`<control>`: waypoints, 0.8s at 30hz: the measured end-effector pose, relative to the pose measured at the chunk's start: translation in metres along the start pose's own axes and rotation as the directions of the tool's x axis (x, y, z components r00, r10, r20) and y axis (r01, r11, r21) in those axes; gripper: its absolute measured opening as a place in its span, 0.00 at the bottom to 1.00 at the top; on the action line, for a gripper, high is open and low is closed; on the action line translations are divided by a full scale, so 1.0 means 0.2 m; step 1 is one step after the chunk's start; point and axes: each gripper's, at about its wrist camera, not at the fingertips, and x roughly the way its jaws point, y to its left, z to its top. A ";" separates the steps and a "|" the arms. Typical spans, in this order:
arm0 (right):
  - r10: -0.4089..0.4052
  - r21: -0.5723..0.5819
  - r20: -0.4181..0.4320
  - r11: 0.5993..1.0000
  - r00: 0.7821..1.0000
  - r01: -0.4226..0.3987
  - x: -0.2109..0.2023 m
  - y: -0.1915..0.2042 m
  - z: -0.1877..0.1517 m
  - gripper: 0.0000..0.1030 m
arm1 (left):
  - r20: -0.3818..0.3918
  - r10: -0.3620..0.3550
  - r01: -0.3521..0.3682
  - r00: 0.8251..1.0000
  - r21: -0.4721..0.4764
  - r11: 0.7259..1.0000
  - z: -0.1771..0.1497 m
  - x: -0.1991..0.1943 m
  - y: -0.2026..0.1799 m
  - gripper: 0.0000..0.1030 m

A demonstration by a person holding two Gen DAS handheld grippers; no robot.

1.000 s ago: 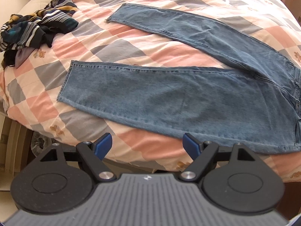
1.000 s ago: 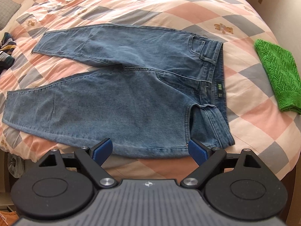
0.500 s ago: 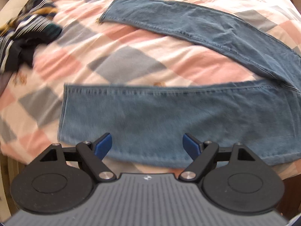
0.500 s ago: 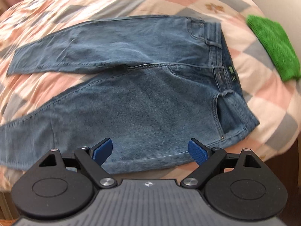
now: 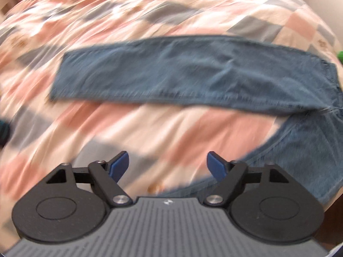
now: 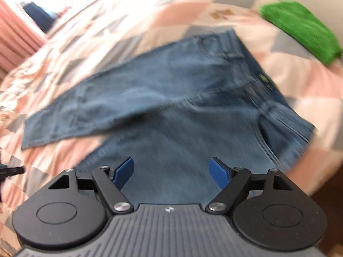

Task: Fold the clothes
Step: 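Grasp the leg hem with left gripper while right gripper grasps the other leg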

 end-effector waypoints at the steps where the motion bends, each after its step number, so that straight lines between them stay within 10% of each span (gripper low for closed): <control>1: 0.011 -0.020 -0.002 1.000 1.000 -0.011 0.06 -0.02 0.04 0.75 | 0.005 -0.031 0.031 0.999 0.016 0.999 0.05 0.05 0.01 0.64; 8: 0.050 -0.209 -0.080 0.976 0.996 -0.066 0.52 -0.03 0.46 0.58 | 0.050 -0.124 0.115 0.991 0.155 0.981 0.48 0.40 0.05 0.37; 13: 0.134 -0.358 -0.091 0.920 0.987 -0.158 0.78 0.06 0.79 0.58 | 0.083 -0.207 0.171 0.975 0.311 0.935 0.77 0.59 0.03 0.47; 24: 0.149 -0.700 -0.214 0.666 0.965 -0.258 1.27 0.30 1.24 0.41 | -0.041 -0.248 0.228 0.968 0.554 0.800 1.09 0.89 0.06 0.58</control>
